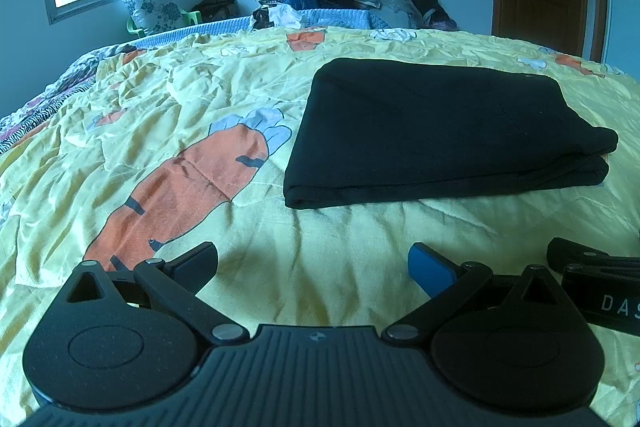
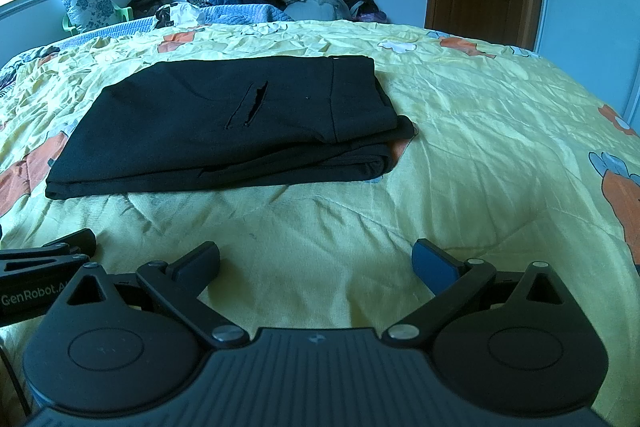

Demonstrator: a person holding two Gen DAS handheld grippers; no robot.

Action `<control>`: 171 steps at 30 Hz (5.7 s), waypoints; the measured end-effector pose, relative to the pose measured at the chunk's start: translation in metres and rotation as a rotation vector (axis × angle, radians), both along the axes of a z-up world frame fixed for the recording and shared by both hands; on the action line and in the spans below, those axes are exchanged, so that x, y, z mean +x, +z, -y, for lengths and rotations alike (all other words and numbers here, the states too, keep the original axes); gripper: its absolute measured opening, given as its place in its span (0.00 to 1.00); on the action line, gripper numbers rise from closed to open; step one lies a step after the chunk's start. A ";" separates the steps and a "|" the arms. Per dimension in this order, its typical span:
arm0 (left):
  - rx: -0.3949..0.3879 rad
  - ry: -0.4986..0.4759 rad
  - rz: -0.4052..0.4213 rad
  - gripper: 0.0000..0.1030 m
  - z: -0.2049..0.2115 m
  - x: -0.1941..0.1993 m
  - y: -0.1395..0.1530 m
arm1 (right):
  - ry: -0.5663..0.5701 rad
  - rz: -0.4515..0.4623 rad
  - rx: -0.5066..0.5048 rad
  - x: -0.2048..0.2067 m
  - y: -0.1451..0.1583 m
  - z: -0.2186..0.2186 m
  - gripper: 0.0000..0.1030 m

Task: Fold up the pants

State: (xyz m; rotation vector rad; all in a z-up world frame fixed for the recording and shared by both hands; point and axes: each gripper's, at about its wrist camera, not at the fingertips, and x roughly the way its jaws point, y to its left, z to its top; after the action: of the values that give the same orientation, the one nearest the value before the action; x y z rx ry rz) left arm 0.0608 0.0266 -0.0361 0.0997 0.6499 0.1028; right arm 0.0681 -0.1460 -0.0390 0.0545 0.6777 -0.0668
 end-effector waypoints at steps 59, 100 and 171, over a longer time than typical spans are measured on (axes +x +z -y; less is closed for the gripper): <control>-0.030 0.037 -0.011 1.00 -0.006 -0.001 -0.001 | 0.016 0.000 -0.001 -0.012 -0.001 -0.002 1.00; -0.006 0.040 -0.006 1.00 -0.002 -0.002 -0.001 | 0.015 0.000 -0.002 -0.011 -0.001 -0.002 1.00; -0.022 0.038 -0.010 1.00 -0.004 -0.001 -0.001 | 0.015 0.000 -0.002 -0.012 -0.001 -0.003 1.00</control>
State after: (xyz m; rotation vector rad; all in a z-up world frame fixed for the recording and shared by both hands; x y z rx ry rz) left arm 0.0602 0.0307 -0.0375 0.0665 0.6625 0.1315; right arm 0.0565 -0.1433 -0.0403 0.0471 0.6781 -0.0533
